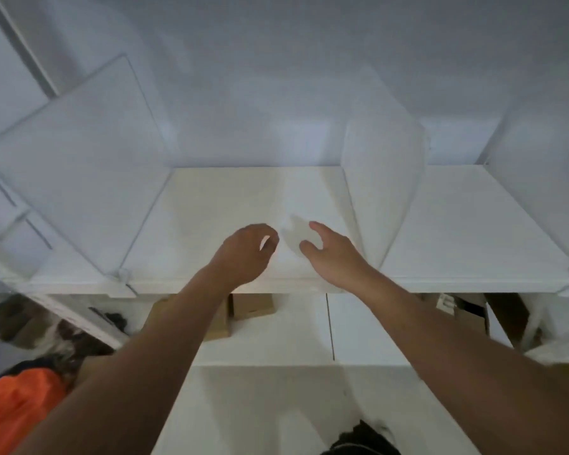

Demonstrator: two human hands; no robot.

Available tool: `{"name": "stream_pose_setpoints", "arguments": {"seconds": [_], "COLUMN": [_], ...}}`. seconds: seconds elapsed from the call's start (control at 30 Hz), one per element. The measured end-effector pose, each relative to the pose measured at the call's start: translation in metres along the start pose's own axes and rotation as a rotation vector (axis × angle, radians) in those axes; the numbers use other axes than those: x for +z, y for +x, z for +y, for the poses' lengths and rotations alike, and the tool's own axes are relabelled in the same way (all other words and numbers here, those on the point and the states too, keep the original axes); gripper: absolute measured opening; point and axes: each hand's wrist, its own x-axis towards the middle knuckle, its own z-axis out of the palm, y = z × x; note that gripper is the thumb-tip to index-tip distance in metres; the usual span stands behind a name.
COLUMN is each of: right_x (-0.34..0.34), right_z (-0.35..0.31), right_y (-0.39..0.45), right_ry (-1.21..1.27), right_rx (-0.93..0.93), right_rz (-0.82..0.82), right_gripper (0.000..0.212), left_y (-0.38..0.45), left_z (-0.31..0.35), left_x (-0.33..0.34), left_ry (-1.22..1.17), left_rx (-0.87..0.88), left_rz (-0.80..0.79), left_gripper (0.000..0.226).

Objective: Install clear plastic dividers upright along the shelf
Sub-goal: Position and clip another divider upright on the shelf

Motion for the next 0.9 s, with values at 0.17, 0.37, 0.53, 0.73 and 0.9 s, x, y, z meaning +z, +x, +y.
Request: {"name": "stream_pose_setpoints", "arguments": {"seconds": [0.17,0.37,0.53,0.73,0.9], "right_x": [0.040,0.086,0.134,0.197,0.226], "right_z": [-0.070,-0.131,-0.191,-0.250,-0.270], "right_y": [0.012,0.043,0.074,0.079,0.084], "right_ry": [0.071,0.103,0.179,0.124,-0.001], "right_rx": [-0.056,-0.175,-0.317,-0.506,-0.483], "right_rz": [0.055,0.022,-0.048,-0.133,-0.078], "right_gripper": [0.066,0.067,0.069,0.092,0.097], "left_y": [-0.010,-0.034,-0.058,-0.057,-0.038], "left_z": [-0.056,-0.135,-0.203,-0.264,-0.287], "left_x": [-0.064,-0.119,-0.138,-0.135,-0.129], "left_ry": [-0.003,0.235,0.682,0.354,0.269], "left_rx": [-0.199,-0.556,-0.566,-0.260,0.016], "left_rz": [-0.159,-0.541,-0.180,-0.101,-0.085], "left_gripper": [0.040,0.033,0.079,0.092,0.075]}}
